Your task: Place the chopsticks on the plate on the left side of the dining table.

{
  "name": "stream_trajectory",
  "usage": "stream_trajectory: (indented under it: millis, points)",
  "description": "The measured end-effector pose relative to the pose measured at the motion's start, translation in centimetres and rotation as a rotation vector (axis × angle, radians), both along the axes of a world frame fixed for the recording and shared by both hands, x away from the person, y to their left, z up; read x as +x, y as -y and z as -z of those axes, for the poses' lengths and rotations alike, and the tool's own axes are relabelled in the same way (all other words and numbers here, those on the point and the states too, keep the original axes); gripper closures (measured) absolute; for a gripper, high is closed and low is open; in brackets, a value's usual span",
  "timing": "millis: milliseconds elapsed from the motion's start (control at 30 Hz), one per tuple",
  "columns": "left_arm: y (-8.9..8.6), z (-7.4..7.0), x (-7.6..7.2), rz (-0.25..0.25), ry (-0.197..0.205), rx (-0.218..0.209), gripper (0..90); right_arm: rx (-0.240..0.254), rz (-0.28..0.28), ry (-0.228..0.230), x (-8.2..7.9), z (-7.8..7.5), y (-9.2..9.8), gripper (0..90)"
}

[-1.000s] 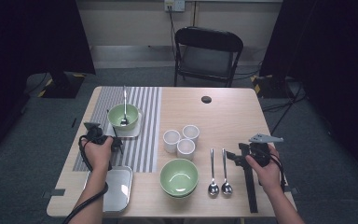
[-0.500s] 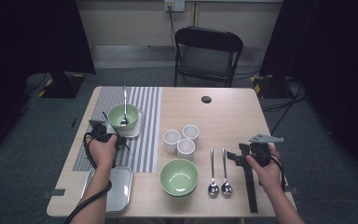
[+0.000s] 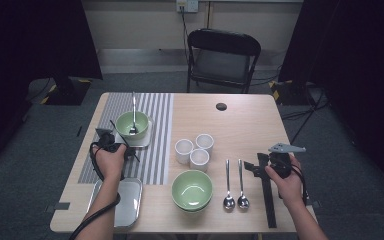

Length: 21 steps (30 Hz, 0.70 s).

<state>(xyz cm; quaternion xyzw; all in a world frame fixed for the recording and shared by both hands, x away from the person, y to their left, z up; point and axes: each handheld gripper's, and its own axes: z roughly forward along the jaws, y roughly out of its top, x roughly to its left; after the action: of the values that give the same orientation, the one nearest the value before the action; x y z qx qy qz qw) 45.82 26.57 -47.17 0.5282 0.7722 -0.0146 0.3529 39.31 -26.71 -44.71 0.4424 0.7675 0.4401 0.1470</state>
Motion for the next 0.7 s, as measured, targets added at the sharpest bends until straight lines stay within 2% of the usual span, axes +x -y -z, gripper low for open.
stream_trajectory:
  millis: [33,67,333,400,433,700]
  points:
    - [0.0,0.0,-0.03,-0.001,0.001,-0.001,78.2,0.0,0.0,0.0,0.0,0.01,0.01,25.5]
    - [-0.22,0.0,-0.11,0.029,-0.012,0.021,78.2,-0.001,-0.001,0.0,-0.02,0.02,0.02,25.5]
    - [-0.11,-0.09,-0.24,0.041,-0.004,0.008,78.0,-0.001,0.001,0.003,-0.01,-0.04,-0.02,25.5]
    - [-0.09,-0.1,-0.32,0.036,-0.011,0.023,78.0,-0.001,-0.001,0.002,0.0,-0.04,-0.03,25.5]
    - [-0.09,-0.08,-0.38,0.034,-0.001,0.009,78.0,0.001,0.0,0.003,-0.01,-0.06,-0.05,25.5]
    - [0.09,-0.05,-0.69,0.042,-0.002,0.002,77.7,-0.001,-0.002,0.005,-0.03,-0.09,-0.08,25.5]
